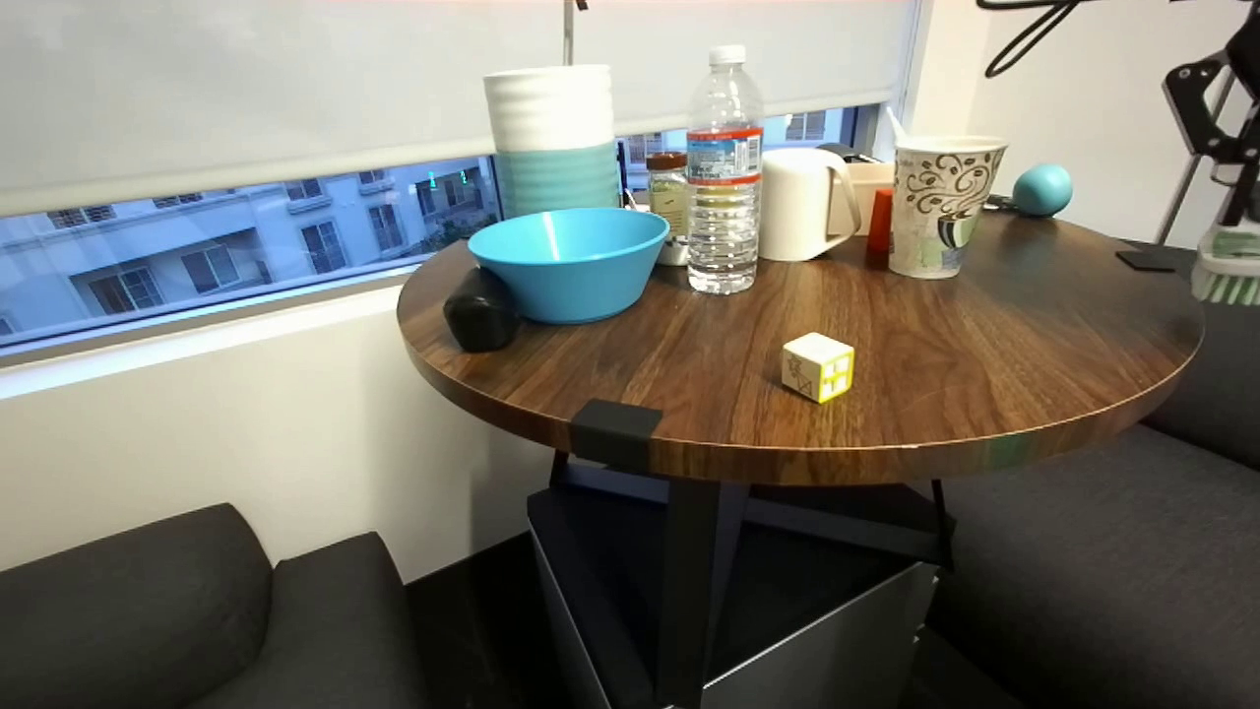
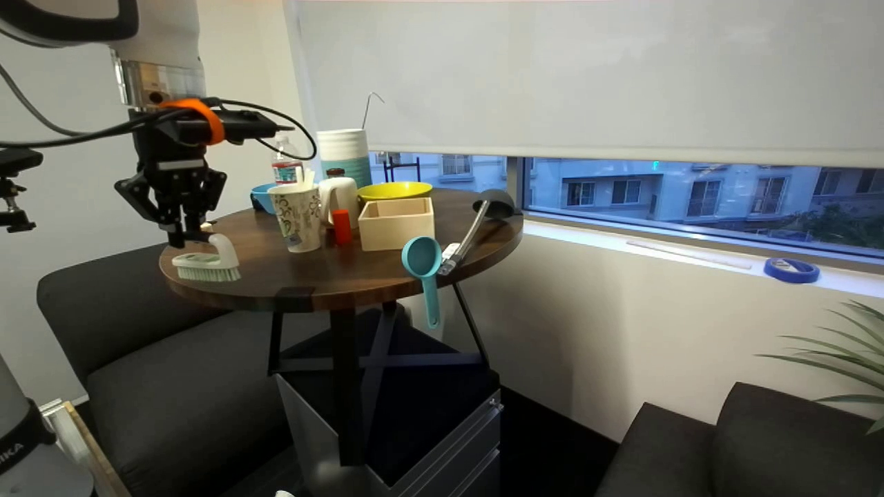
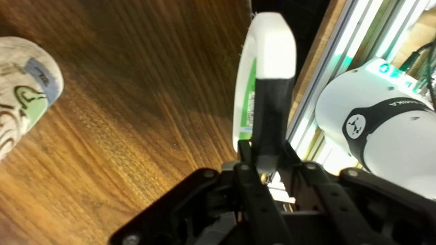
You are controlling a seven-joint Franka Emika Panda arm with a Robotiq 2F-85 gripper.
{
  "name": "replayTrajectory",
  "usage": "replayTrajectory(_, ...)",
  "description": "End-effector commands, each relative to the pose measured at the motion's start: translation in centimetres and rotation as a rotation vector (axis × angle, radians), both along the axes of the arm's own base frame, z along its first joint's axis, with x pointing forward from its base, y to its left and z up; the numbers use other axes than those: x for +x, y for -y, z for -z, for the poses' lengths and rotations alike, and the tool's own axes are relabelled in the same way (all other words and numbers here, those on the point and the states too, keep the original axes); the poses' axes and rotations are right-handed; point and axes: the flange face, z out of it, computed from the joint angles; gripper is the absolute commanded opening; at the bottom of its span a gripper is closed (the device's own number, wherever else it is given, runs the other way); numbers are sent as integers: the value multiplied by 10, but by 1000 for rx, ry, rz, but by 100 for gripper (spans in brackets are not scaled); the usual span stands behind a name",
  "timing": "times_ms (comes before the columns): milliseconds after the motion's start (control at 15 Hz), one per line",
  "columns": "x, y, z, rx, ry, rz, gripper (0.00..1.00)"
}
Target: Pick up the brush and sweep the small blue and orange things off of the table
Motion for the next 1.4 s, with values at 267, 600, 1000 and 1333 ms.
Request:
replayTrajectory(267, 37, -11, -12, 5, 203, -6, 6)
replayTrajectory(600, 57, -14, 2, 53, 176, 120, 6)
replayTrajectory(1000, 64, -30, 8, 180, 88, 317, 6)
replayTrajectory(1333, 64, -62, 5, 221, 43, 442, 6)
